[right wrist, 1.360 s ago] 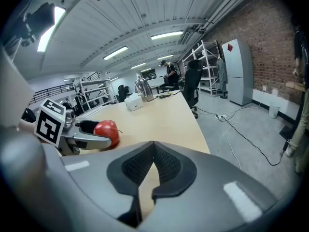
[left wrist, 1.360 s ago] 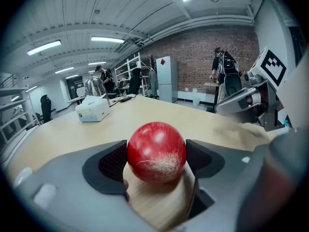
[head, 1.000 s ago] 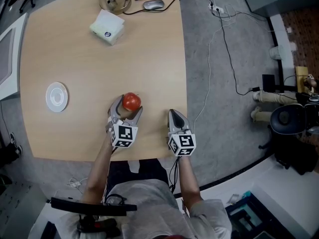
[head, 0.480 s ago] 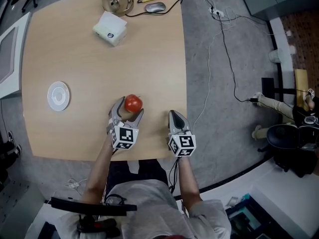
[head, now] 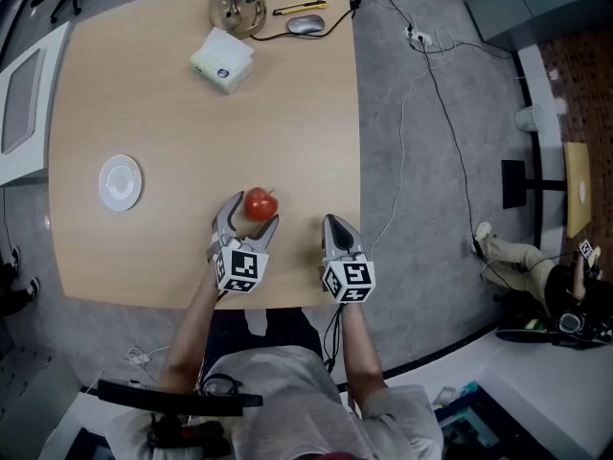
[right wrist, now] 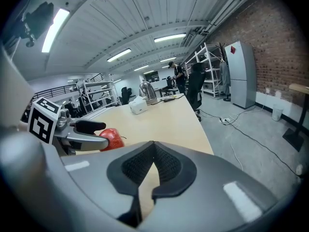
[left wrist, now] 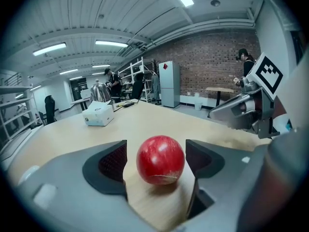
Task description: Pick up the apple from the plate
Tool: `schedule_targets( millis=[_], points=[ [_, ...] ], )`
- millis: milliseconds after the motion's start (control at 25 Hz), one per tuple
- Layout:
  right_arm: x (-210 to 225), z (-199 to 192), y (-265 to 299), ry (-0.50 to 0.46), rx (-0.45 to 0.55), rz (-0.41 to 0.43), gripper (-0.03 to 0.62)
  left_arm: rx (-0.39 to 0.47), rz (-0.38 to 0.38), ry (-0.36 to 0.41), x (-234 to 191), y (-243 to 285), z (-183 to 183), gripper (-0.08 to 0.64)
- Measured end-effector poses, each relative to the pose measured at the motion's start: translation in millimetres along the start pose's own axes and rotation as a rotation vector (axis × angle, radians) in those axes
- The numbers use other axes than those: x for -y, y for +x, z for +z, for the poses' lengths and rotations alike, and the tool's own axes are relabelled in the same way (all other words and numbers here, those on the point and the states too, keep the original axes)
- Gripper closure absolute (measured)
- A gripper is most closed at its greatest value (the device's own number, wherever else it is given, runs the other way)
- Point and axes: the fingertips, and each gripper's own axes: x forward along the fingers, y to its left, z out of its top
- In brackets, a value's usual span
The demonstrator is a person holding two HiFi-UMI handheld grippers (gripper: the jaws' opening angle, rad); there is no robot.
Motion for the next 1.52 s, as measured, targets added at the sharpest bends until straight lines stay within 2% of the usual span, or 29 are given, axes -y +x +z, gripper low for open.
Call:
schedule_targets(
  millis=[240,520,720,1000,1080,1280,1520],
  points=[
    [-6,8,-2,-0.007,0.014,0.007,0.586,0.021,0.008,-0.005,-2,-9,9,0.17],
    [-13,17,-6,-0.015,0.026,0.015,0.586,0.062,0.02,-0.028,-8,-26,27,0.258],
    [-17,24,-9,-0.025,0.036,0.018,0.586,0.091,0.051,-0.043,-16,-39,38,0.333],
    [-33,33,-9,-0.043,0.049,0.035,0.586,0.11,0.098,-0.088,-32,-59,40,0.386],
    [-39,36,-8,-0.052,0.051,0.043,0.586,0.126,0.119,-0.107,-38,-65,40,0.423],
    [-55,43,-5,-0.065,0.052,0.064,0.586,0.139,0.142,-0.141,-51,-81,39,0.434],
    [-81,58,5,-0.085,0.064,0.103,0.586,0.171,0.193,-0.142,-74,-102,46,0.457]
  ],
)
